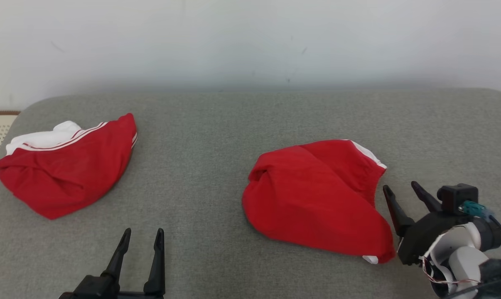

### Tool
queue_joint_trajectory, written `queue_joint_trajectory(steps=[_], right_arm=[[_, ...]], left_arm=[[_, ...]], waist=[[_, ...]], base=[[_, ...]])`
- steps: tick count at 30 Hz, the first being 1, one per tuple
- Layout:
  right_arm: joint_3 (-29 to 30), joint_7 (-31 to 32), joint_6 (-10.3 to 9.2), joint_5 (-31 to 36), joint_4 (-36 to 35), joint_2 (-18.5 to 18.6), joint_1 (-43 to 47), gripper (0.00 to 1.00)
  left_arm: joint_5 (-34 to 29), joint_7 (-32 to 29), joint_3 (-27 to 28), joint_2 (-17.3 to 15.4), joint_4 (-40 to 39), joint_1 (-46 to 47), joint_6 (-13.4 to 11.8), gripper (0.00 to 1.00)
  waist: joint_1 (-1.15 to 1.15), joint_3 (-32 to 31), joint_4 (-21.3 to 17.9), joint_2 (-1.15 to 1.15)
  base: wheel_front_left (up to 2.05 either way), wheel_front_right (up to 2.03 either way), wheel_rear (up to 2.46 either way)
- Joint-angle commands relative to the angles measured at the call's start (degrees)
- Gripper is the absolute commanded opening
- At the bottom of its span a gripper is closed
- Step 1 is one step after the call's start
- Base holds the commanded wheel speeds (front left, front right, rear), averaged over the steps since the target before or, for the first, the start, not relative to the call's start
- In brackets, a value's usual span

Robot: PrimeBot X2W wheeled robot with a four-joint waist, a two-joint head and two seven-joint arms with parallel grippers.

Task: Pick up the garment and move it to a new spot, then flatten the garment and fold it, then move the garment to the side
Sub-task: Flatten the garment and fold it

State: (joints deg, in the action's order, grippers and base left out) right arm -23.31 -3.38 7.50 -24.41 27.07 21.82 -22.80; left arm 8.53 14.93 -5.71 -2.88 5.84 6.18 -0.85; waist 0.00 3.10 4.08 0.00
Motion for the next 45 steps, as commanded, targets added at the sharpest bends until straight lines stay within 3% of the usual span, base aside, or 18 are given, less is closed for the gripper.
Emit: queue_joint_trajectory(steps=[1,10,15,16,17,18,19,20,26,33,38,45], right_arm=[[-0.64,-0.33,-0.01,-0.52,2.34,-0.62,-1.42,1.00],[-5.06,-0.87,-0.01,-4.37,18.02,-3.22,-7.52,1.00],[-8.66,-0.35,-0.01,-7.50,23.10,-4.45,-9.02,1.00],[-9.36,0.26,-0.01,-8.36,24.01,-4.68,-9.11,0.89],[-10.43,0.89,-0.01,-8.96,24.61,-4.94,-9.04,0.49],[-11.26,0.81,-0.01,-9.50,24.86,-5.00,-9.15,0.30],[-11.26,0.81,-0.01,-9.50,24.86,-5.00,-9.15,0.30],[-12.46,-0.33,-0.02,-10.51,25.08,-4.54,-9.92,0.00],[-13.96,-6.61,-0.02,-12.84,23.22,-3.25,-11.09,0.00],[-13.97,-10.31,-0.02,-16.60,15.34,0.92,-9.09,0.00],[-12.50,-10.56,-0.02,-18.86,7.42,3.89,-7.71,0.00],[-10.13,-6.97,-0.02,-19.90,0.46,4.92,-7.86,0.00]], left_arm=[[0.05,0.14,-0.05,-0.02,0.02,0.50,-0.09,1.00],[0.51,0.14,-0.34,-0.01,0.33,1.07,-0.26,1.00],[0.41,0.14,0.00,-0.02,0.51,1.39,0.07,1.00],[0.39,0.14,0.08,-0.02,0.52,1.40,0.07,1.00],[0.36,0.14,0.16,-0.01,0.54,1.37,0.02,1.00],[0.32,0.14,0.22,-0.02,0.56,1.33,0.00,1.00],[0.32,0.14,0.22,-0.02,0.56,1.33,0.00,1.00],[0.31,0.14,0.30,-0.01,0.63,1.28,0.04,1.00],[0.44,0.14,0.26,-0.02,0.82,0.72,0.11,1.00],[0.79,0.14,0.53,-0.02,0.75,-0.63,-0.24,1.00],[0.96,0.14,0.47,-0.02,0.39,-1.29,-0.57,1.00],[1.12,0.14,0.08,-0.02,0.30,-0.90,-0.59,1.00]], waist=[[0.00,0.81,1.01,0.00],[0.00,1.88,3.33,0.00],[0.00,2.02,3.75,0.00],[0.00,2.01,3.74,0.00],[0.00,2.00,3.70,0.00],[0.00,1.98,3.64,0.00],[0.00,1.98,3.64,0.00],[0.00,1.87,3.46,0.00],[0.00,1.04,3.06,0.00],[0.00,-0.53,2.29,0.00],[0.00,-0.93,1.66,0.00],[0.00,-0.50,1.61,0.00]], base=[[0.00,0.00,0.00],[0.00,0.00,0.00],[0.00,0.00,0.00],[0.00,0.00,0.00],[0.00,0.00,0.00],[0.00,0.00,0.00],[0.00,0.00,0.00],[0.00,0.00,0.00],[0.00,0.00,0.00],[0.00,0.00,0.00],[0.00,0.00,0.00],[0.00,0.00,0.00]])
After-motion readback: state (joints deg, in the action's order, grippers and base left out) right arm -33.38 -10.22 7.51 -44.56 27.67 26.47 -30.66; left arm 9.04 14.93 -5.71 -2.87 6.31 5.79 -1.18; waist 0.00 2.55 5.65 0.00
